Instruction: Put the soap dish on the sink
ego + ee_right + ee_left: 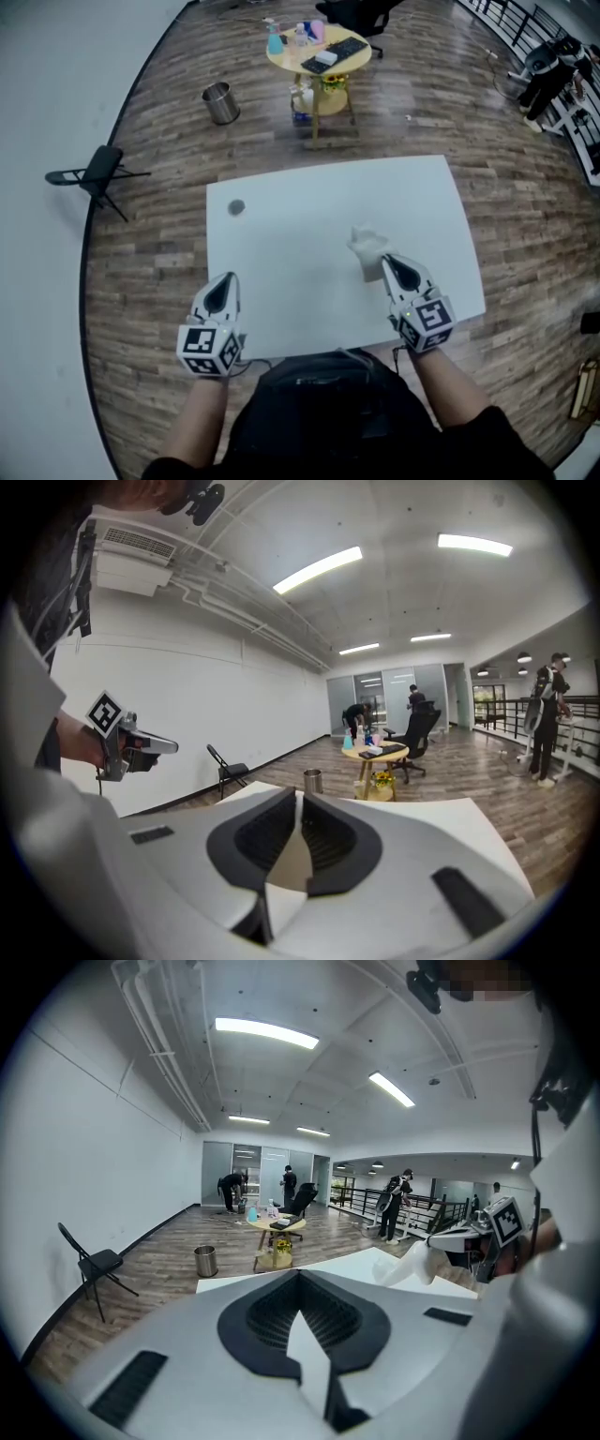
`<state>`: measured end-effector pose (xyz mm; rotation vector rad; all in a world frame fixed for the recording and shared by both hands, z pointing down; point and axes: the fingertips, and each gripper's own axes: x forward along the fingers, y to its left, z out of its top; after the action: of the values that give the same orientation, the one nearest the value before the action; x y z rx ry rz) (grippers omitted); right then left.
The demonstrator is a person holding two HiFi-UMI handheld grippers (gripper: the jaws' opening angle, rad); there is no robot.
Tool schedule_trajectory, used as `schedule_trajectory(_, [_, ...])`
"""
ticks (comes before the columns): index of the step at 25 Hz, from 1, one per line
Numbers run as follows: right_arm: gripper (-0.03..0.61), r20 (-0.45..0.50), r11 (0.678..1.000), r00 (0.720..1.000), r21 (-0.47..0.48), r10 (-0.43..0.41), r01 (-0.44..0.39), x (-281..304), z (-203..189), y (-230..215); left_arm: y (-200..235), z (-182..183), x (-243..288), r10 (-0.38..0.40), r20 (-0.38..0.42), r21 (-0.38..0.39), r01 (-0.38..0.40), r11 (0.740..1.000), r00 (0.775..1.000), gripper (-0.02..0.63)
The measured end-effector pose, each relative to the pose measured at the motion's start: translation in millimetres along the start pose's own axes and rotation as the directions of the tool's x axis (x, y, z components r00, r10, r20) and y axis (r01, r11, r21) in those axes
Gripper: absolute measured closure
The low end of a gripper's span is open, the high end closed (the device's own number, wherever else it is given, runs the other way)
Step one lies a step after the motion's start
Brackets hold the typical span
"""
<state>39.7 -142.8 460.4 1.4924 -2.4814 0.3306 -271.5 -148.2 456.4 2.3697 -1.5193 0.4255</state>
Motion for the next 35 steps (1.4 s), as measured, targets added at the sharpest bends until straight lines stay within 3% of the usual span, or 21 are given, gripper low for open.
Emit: schedule_trajectory(35, [0.545,-0.072,0.998,0.997,0.057,0.011,-0.007,26.4,-39.9,-3.5,2.4,-16.3,20.9,-0.005,-0.066,-0.013,0.004,1.0,0.998,0.624])
